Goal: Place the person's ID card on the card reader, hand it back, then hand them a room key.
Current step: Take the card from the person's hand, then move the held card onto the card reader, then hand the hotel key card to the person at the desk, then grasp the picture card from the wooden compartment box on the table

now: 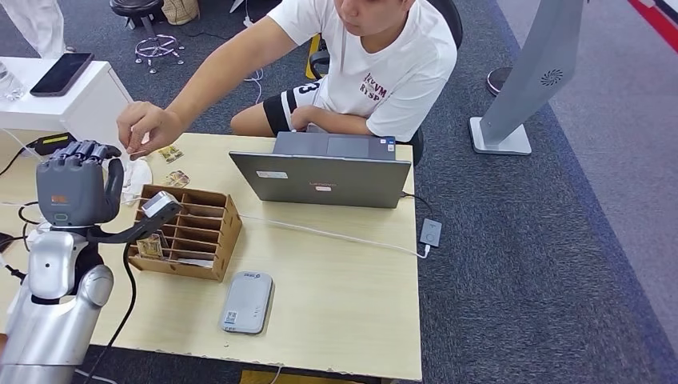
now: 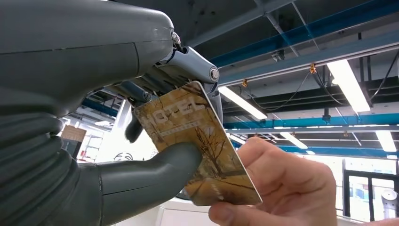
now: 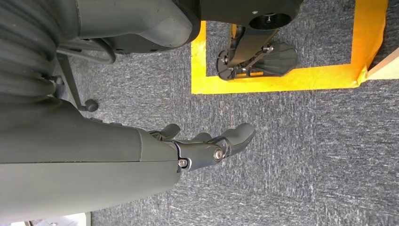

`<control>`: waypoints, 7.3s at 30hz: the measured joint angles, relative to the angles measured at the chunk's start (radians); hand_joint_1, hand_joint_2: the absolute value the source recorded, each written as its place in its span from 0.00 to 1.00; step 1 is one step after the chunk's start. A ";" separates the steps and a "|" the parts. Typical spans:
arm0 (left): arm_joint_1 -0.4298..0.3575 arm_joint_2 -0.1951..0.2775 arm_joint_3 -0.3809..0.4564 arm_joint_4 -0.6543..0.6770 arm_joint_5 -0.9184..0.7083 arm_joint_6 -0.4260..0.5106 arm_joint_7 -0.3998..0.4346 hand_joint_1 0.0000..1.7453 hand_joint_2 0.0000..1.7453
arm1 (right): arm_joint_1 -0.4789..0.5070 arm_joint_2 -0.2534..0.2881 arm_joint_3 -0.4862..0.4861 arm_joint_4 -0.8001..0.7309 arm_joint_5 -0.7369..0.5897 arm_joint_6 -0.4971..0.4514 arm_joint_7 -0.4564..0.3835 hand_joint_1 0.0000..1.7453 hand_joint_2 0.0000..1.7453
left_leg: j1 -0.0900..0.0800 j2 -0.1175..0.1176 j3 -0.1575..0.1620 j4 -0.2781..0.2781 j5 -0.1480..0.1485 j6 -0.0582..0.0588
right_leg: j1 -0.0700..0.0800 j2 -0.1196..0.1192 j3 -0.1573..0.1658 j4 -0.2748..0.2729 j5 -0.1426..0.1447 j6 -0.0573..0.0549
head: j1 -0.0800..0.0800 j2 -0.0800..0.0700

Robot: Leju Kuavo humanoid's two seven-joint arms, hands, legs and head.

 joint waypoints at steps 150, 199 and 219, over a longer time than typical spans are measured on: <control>0.039 -0.109 -0.344 -0.226 -0.090 0.003 0.022 1.00 1.00 | 0.009 0.031 -0.008 0.008 0.103 -0.039 0.035 0.00 1.00 | 0.000 -0.001 0.000 0.000 0.002 0.000 | 0.000 -0.001 0.001 0.000 0.002 0.001 | 0.001 0.000; -0.095 -0.081 -0.146 0.040 -0.033 0.139 -0.038 0.00 1.00 | 0.005 0.019 0.025 0.008 0.155 -0.021 0.058 0.00 1.00 | 0.000 0.000 -0.001 0.000 0.004 -0.001 | 0.000 0.000 -0.001 0.000 0.004 0.000 | 0.001 0.000; 0.228 -0.074 -0.193 -0.275 -0.033 -0.125 -0.005 0.00 1.00 | 0.022 0.019 0.015 0.009 0.113 -0.059 0.058 0.00 1.00 | 0.000 0.001 -0.002 0.000 0.004 -0.001 | 0.000 0.001 -0.002 0.000 0.004 0.000 | 0.001 0.000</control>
